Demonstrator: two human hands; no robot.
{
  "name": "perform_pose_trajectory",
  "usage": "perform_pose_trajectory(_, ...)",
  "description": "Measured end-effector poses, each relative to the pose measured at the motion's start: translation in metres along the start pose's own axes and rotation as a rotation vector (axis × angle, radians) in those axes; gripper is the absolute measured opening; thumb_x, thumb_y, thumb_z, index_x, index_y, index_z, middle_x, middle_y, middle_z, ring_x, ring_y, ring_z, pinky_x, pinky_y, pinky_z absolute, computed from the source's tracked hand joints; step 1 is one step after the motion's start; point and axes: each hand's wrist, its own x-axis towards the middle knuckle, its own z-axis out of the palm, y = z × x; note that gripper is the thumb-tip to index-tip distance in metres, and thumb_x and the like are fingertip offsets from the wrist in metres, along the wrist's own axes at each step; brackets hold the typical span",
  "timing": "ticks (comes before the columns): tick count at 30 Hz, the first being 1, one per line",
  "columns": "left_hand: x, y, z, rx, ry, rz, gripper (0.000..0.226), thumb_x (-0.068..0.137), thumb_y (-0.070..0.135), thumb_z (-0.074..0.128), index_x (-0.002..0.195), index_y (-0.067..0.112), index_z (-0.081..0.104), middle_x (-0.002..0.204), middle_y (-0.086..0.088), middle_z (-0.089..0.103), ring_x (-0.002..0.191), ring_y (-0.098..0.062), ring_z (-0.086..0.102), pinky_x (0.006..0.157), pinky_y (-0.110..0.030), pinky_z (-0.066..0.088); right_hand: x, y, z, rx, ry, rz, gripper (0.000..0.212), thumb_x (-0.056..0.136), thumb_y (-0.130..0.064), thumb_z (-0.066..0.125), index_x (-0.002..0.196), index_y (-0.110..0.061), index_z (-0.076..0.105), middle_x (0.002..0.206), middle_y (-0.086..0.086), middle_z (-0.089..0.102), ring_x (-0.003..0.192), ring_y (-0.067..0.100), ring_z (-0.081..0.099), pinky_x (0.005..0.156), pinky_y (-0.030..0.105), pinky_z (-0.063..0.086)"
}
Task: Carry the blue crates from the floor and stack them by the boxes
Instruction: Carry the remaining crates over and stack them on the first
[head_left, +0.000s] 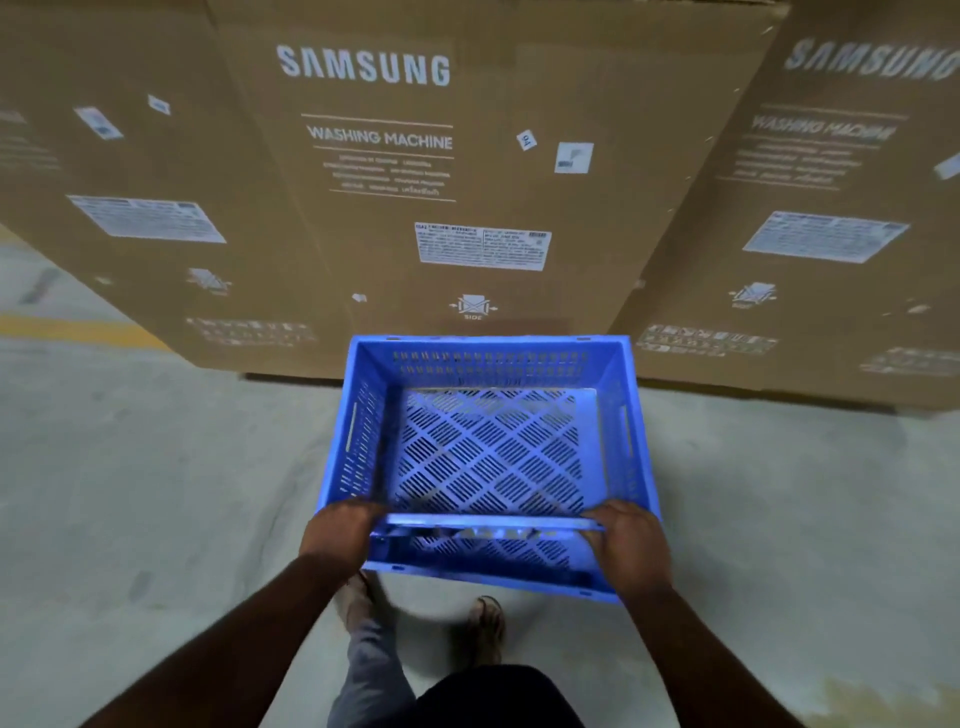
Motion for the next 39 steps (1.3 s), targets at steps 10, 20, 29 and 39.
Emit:
perform_pose_trajectory(10, 0.005, -0.002, 0.010, 0.153, -0.091, 0.009, 0.033, 0.089, 0.026, 0.050, 0.117, 0.035, 0.063, 0.114, 0.000, 0.071, 0.105, -0.025, 0.067, 0.085, -0.035, 0.053, -0.025, 0.007, 0.018, -0.223, -0.081, 0.029, 0.027, 0.059, -0.050, 0.080, 0.068, -0.027, 0.070, 0.062, -0.002, 0.069, 0.053, 0.018, 0.068, 0.054, 0.032, 0.053)
perform_pose_trajectory(20, -0.018, -0.019, 0.028, 0.092, -0.099, -0.066, 0.033, 0.076, 0.027, 0.064, 0.106, 0.039, 0.068, 0.096, 0.006, 0.074, 0.088, -0.022, 0.072, 0.069, -0.032, 0.056, -0.059, 0.007, 0.030, -0.093, -0.036, 0.005, 0.031, 0.073, -0.058, 0.063, 0.085, -0.032, 0.076, 0.073, -0.008, 0.074, 0.064, 0.014, 0.070, 0.064, 0.029, 0.055)
perform_pose_trajectory(29, -0.017, -0.013, 0.023, -0.087, -0.153, 0.040, 0.033, 0.081, 0.025, 0.062, 0.111, 0.036, 0.069, 0.105, 0.003, 0.074, 0.102, -0.018, 0.067, 0.084, -0.028, 0.049, -0.065, 0.014, 0.013, -0.081, -0.040, -0.127, 0.030, 0.072, -0.058, 0.052, 0.076, -0.036, 0.072, 0.067, -0.014, 0.071, 0.060, 0.008, 0.066, 0.061, 0.024, 0.046)
perform_pose_trajectory(39, -0.038, -0.001, 0.036, -0.103, -0.207, 0.029, 0.040, 0.079, 0.025, 0.053, 0.115, 0.035, 0.069, 0.114, 0.006, 0.071, 0.110, -0.016, 0.064, 0.088, -0.026, 0.046, -0.069, 0.036, 0.015, -0.055, -0.087, -0.120, 0.030, 0.070, -0.062, 0.056, 0.067, -0.034, 0.068, 0.058, -0.010, 0.066, 0.055, 0.007, 0.064, 0.056, 0.020, 0.048)
